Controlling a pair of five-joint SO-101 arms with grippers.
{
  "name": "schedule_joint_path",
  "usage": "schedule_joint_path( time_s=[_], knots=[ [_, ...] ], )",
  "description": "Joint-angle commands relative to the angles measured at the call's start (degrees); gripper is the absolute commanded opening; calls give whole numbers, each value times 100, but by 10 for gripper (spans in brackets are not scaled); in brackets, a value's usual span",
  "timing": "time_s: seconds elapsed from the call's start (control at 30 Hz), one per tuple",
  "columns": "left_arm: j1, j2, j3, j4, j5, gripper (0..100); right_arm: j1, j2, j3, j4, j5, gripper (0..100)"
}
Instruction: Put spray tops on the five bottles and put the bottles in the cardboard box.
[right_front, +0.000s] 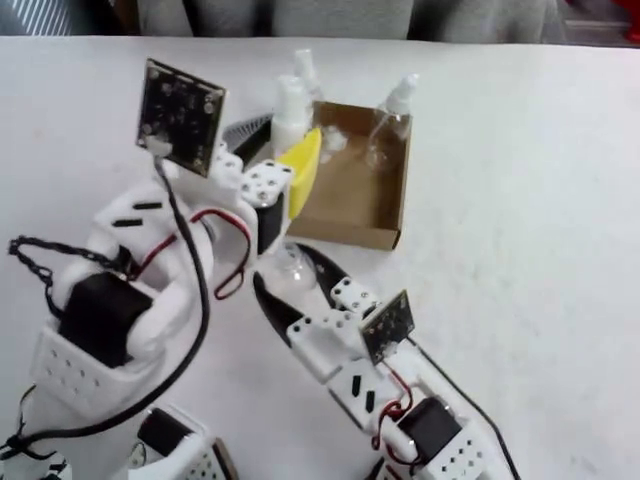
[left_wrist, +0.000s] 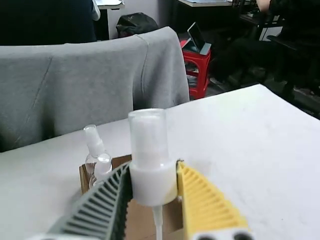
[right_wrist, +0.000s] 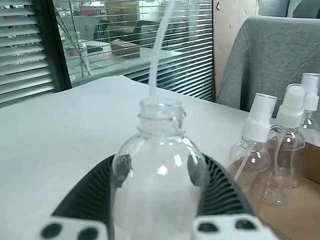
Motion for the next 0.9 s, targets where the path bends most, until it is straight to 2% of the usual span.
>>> schedule_joint_path(
  time_s=[0.0,0.23,0.4,0.67,0.87],
  knots=[
    [13,-110,176,-26,-62,20,4,-92,53,22,-44,16],
    [66,-198,976,-26,-62,20,4,-92,53,22,-44,16],
    [66,-963,1978,-35,-62,20,4,-92,53,22,-44,16],
    [92,-2589,4167,-1257,-62,20,4,-92,53,31,-44,16],
    [154,-3618,4941,-1363,-62,20,4,-92,53,171,-44,16]
  ],
)
